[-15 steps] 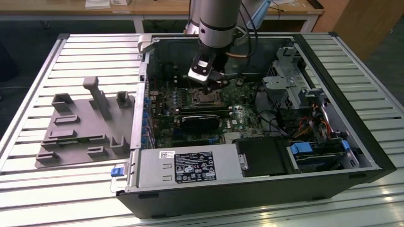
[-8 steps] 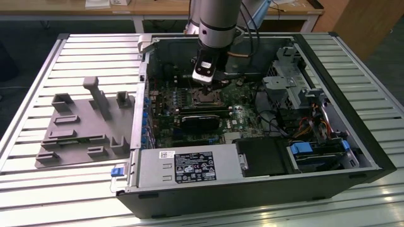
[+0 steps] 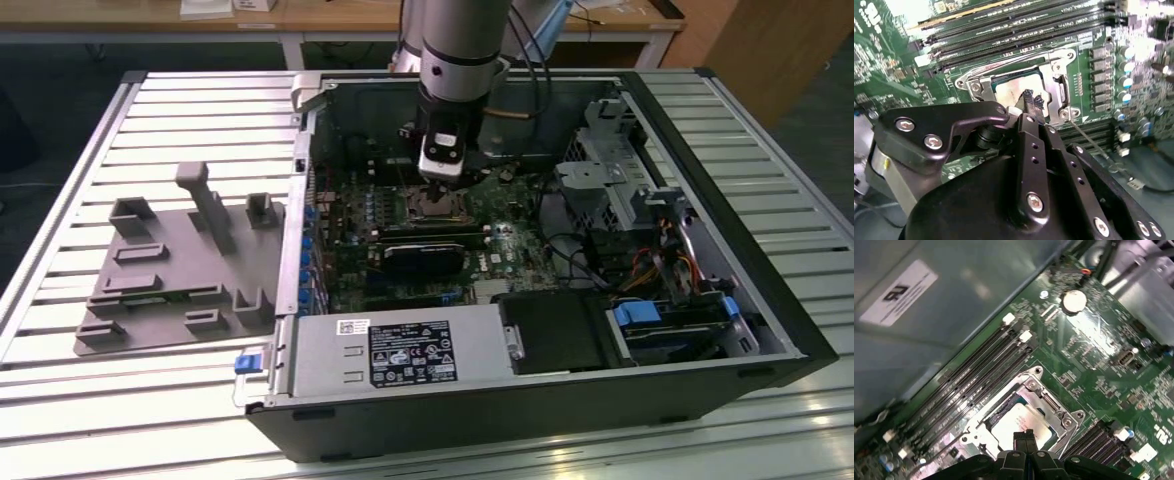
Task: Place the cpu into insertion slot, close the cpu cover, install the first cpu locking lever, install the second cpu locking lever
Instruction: 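Close the cpu cover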
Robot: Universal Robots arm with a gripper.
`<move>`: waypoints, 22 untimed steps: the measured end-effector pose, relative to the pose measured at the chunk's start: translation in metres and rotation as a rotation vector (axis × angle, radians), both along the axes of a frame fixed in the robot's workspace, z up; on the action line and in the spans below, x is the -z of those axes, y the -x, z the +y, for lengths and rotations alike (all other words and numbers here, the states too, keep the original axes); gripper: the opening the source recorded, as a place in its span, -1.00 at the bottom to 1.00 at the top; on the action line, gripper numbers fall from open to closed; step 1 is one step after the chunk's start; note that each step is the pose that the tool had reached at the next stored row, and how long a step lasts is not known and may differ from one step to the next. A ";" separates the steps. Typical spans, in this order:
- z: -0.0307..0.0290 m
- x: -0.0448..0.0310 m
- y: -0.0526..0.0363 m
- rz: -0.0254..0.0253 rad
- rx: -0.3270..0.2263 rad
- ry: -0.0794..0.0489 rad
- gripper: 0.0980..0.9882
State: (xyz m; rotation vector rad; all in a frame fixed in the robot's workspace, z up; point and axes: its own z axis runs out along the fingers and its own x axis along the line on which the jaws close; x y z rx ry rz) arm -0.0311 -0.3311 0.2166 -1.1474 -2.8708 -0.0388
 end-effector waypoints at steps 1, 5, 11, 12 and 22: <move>0.0000 0.0000 0.0000 0.0000 -0.016 0.000 -0.99; 0.0000 0.0003 0.0000 0.0000 -0.080 0.000 -0.99; 0.0000 0.0010 0.0000 0.0000 -0.183 0.000 -0.99; 0.0000 0.0011 0.0000 -0.0001 -0.200 0.000 -0.99; 0.0000 0.0020 0.0000 0.0000 -0.384 0.000 -0.99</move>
